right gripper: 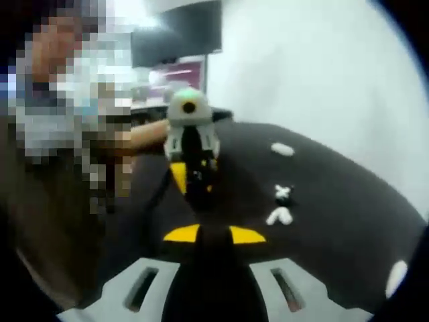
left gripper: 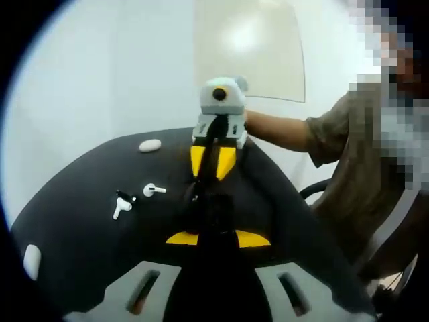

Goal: Pick up three earphones and place each one into its charging case using tactile feedback, ensure that each earphone is properly inserted and securely positioned inside the case.

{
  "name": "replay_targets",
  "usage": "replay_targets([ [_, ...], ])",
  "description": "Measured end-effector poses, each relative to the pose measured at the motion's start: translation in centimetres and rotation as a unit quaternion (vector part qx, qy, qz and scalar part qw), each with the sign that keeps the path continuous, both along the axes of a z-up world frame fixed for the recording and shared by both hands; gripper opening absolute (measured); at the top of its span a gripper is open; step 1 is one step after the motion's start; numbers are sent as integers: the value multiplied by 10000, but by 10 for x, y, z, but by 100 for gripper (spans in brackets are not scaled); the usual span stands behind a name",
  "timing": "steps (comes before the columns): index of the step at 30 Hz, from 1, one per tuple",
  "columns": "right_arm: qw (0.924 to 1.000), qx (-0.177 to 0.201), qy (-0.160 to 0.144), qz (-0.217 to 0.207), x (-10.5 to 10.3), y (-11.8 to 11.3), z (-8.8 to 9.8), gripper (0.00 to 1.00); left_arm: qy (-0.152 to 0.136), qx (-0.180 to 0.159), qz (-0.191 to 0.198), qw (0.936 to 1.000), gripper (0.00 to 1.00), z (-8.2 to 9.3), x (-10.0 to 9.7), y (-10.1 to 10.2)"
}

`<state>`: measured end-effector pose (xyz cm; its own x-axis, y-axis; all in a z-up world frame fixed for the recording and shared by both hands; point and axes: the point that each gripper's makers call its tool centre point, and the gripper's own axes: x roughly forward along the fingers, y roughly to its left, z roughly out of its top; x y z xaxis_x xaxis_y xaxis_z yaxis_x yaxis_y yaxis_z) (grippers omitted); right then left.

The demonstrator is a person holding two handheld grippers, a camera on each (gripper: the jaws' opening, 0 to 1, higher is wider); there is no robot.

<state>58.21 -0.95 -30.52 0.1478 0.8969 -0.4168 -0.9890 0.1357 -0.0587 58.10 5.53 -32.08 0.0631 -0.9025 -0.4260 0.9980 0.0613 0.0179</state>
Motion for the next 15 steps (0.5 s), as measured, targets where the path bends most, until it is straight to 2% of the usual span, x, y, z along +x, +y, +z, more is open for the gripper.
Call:
replay_targets([
  [2,9998,178,-120,31,0,-2,9,17,-2,0,0,10000,15,0,1,0],
  [3,9994,315,-124,-115,6,-5,14,17,0,1,1,10000,15,0,1,0],
  [5,9985,334,-9,-435,19,-18,16,18,-4,2,2,10000,15,0,2,0],
  [7,9972,284,158,-681,28,-30,12,18,-11,5,0,10000,15,1,2,0],
  [10,9944,105,539,-906,31,-44,-3,19,-16,7,-3,10000,15,1,2,0],
  [15,9944,94,643,-831,24,-44,-11,19,-7,3,-4,10000,15,1,2,0],
])
